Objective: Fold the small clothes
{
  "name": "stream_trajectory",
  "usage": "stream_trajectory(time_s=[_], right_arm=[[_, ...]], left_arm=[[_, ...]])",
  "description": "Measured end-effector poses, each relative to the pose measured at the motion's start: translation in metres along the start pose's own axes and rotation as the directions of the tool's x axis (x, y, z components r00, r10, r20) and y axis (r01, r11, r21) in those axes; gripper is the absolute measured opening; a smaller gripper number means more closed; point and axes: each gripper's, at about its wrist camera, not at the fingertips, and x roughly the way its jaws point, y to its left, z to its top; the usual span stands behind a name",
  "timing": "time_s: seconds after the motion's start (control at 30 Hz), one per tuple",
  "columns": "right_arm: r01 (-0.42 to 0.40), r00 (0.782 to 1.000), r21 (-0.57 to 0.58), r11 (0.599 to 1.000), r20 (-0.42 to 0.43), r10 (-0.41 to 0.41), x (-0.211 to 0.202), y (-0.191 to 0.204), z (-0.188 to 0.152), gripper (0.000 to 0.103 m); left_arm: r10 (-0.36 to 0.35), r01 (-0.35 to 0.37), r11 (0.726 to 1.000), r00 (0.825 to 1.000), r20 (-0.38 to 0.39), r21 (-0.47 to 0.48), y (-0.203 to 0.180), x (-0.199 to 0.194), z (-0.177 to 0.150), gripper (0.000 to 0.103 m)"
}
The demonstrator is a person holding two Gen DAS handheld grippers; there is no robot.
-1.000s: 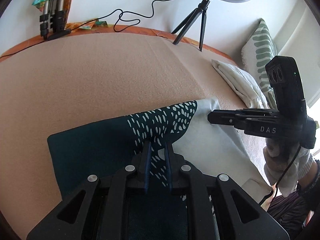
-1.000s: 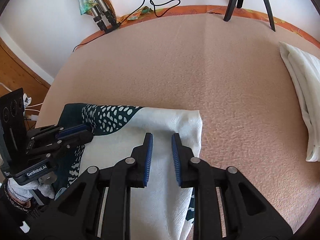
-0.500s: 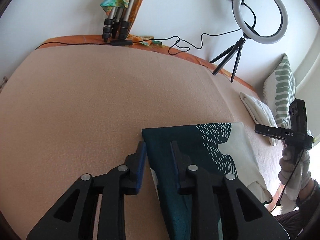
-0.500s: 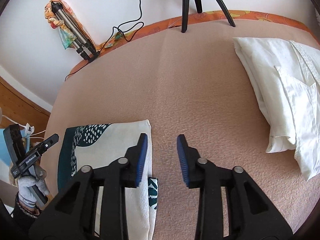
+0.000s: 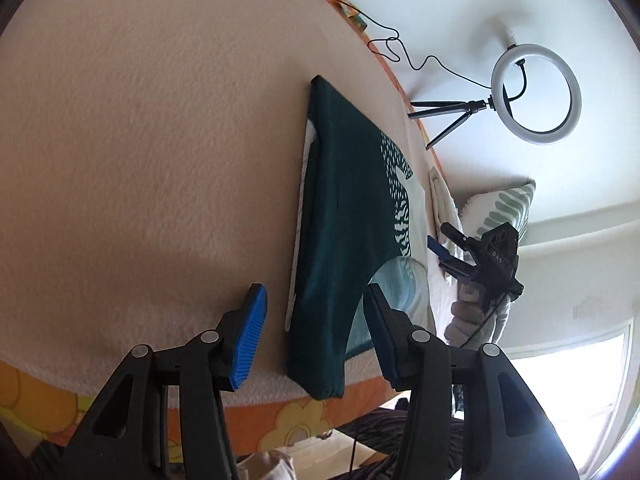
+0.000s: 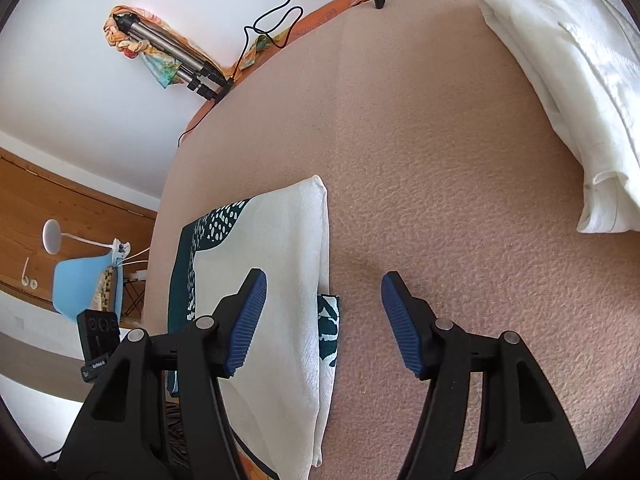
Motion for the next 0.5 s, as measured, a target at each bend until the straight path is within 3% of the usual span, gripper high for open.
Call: stream_trajectory(time_s=[0.2,0.5], right_arm=[[-0.057,0.998,0.026,0.998,0.008,0.057,0.003,-0.006,0.001,0.063],[-0.142,0.990,-0.005,0.990,0.001,0.142,0.025,0.007,0.007,0.063]], left_arm=[[-0.098,0.100,0.992,0.995,0.032,-0.072,0.008,-0.001,-0.011,0.049],[-0.098,0.099,0.995,0.994,-0.041,0.019,-0.012,0.020,-0.011,0.049]])
